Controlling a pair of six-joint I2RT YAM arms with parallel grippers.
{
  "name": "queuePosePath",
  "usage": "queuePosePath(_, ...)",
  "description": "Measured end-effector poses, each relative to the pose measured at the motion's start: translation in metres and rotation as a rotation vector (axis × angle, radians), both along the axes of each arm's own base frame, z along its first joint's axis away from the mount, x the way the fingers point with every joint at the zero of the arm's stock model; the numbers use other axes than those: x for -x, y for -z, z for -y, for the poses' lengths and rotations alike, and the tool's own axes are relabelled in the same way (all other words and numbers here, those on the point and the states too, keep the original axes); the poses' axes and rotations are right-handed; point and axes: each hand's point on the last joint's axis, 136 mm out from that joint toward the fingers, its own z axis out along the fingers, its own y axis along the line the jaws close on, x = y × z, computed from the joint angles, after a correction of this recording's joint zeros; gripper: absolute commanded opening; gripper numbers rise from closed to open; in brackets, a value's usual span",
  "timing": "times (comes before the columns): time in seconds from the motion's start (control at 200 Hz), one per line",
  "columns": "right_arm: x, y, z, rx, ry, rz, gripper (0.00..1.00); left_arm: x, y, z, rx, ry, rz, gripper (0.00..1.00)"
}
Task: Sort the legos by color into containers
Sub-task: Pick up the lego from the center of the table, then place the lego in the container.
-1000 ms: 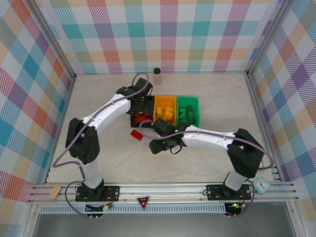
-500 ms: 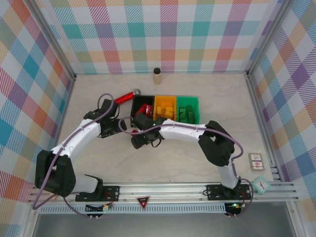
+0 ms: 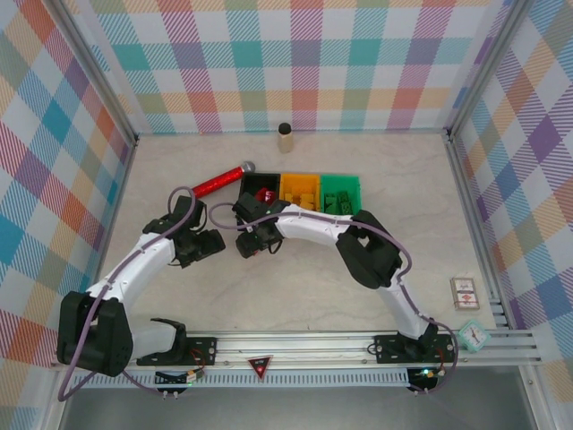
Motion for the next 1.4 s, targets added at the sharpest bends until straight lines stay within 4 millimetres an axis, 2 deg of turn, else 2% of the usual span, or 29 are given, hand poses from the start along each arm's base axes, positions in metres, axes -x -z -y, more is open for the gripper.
queuePosePath(0.08, -0.001, 0.002, -0.003, -0.001, -0.006, -0.003, 0.58, 0.0, -0.002, 0.001, 0.005, 0.001, 0.009, 0.76)
queuePosePath(0.23, -0.001, 0.009, -0.002, 0.015, -0.019, -0.004, 0.34, -0.001, -0.004, 0.001, 0.007, 0.001, 0.017, 0.76)
queuePosePath(0.375, -0.001, 0.006, -0.003, 0.003, -0.017, -0.009, 0.3, 0.0, -0.003, 0.001, 0.01, 0.002, 0.014, 0.76)
queuePosePath(0.48, 0.002, 0.003, 0.001, 0.004, -0.018, -0.01, 0.3, 0.002, 0.0, 0.001, 0.012, 0.002, 0.006, 0.76)
queuePosePath(0.55, 0.005, -0.007, 0.005, -0.004, -0.017, -0.003, 0.31, 0.003, 0.001, 0.001, 0.014, 0.0, 0.006, 0.76)
queuePosePath(0.72, -0.007, -0.065, 0.001, -0.094, -0.007, 0.063, 0.32, 0.001, 0.001, 0.005, 0.035, -0.004, 0.013, 0.76)
queuePosePath(0.83, -0.027, -0.105, -0.008, -0.171, 0.014, 0.124, 0.33, 0.001, 0.001, 0.006, 0.045, -0.005, 0.014, 0.76)
queuePosePath(0.955, -0.054, -0.129, -0.001, -0.207, 0.061, 0.157, 0.34, 0.002, 0.001, 0.007, 0.056, -0.005, 0.025, 0.76)
queuePosePath(1.06, -0.082, -0.13, 0.007, -0.217, 0.111, 0.165, 0.38, 0.004, 0.001, 0.008, 0.062, -0.003, 0.032, 0.76)
queuePosePath(1.185, -0.107, -0.116, 0.014, -0.205, 0.155, 0.145, 0.58, 0.005, -0.003, 0.008, 0.071, 0.0, 0.046, 0.76)
queuePosePath(1.26, -0.11, -0.107, 0.019, -0.194, 0.171, 0.121, 0.6, 0.005, -0.004, 0.008, 0.072, 0.0, 0.052, 0.76)
queuePosePath(1.4, -0.099, -0.099, 0.02, -0.19, 0.159, 0.092, 0.61, 0.006, -0.006, 0.008, 0.074, 0.0, 0.06, 0.76)
